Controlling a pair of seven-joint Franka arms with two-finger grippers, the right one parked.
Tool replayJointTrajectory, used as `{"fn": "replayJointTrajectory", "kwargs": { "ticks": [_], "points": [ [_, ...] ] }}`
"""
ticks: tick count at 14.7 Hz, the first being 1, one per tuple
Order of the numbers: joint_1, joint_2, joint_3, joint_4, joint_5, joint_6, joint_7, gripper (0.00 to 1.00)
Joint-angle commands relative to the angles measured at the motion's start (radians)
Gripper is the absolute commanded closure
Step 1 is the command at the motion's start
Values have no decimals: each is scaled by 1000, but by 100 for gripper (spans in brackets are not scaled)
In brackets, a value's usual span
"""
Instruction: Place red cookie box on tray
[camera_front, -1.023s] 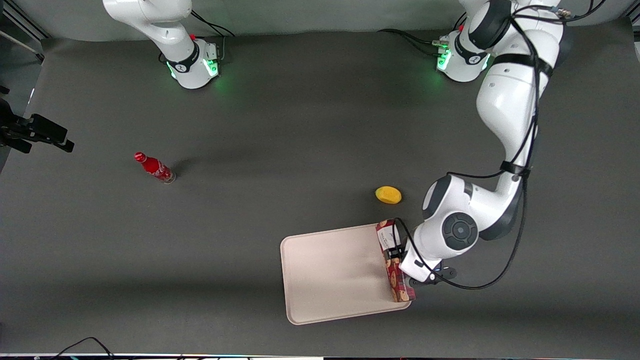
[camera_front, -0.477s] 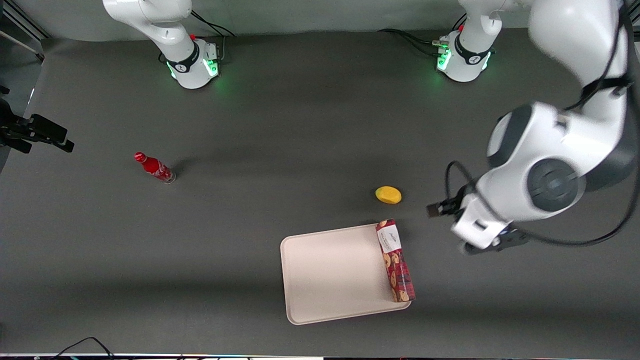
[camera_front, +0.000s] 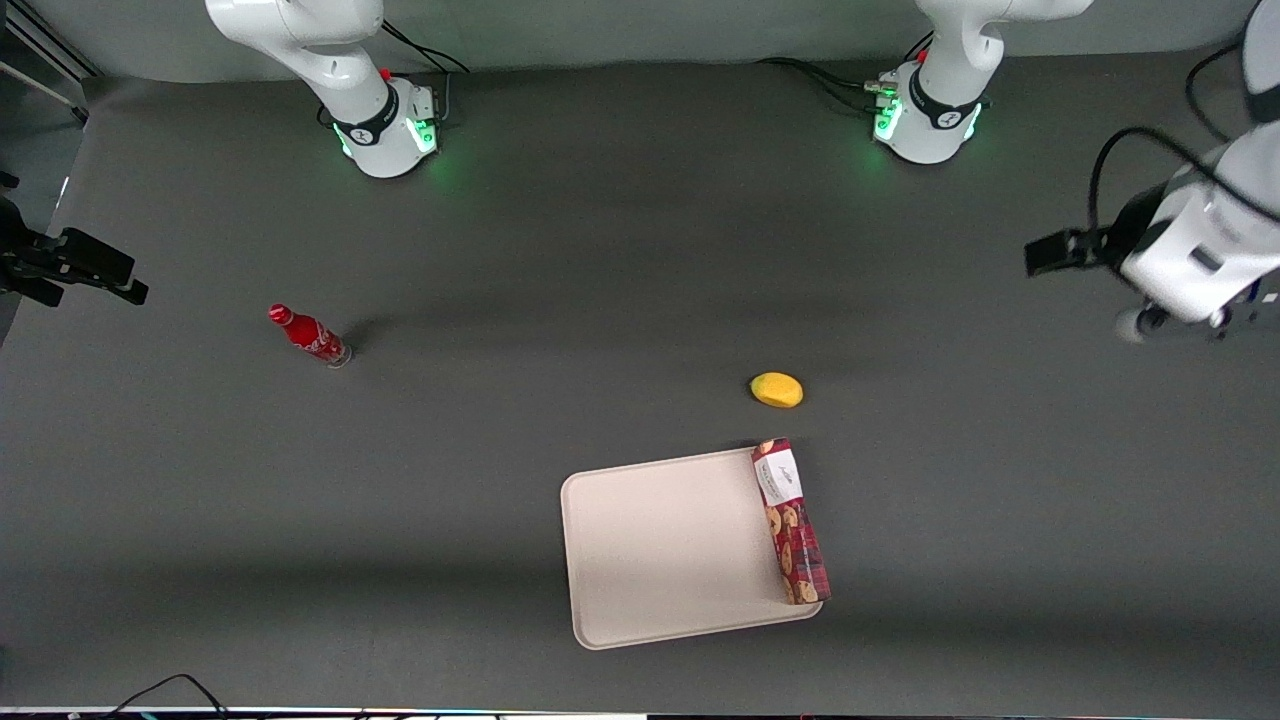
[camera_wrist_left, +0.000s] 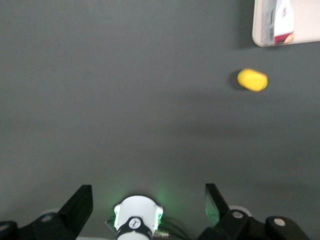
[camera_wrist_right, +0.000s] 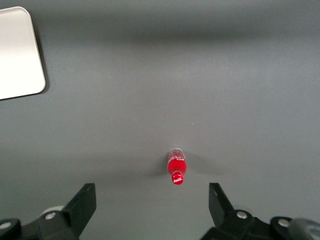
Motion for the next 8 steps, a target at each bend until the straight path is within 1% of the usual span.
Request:
{"fn": "replayJointTrajectory", "kwargs": {
  "ticks": [1, 2, 3, 5, 8],
  "points": [
    [-5, -320, 51, -380, -23, 143, 50, 0],
    [-5, -360, 60, -415, -22, 155, 50, 0],
    [-5, -373, 62, -420, -19, 149, 50, 0],
    [-7, -361, 62, -384, -3, 141, 33, 0],
    [-8, -306, 68, -310, 1, 131, 51, 0]
  ]
}}
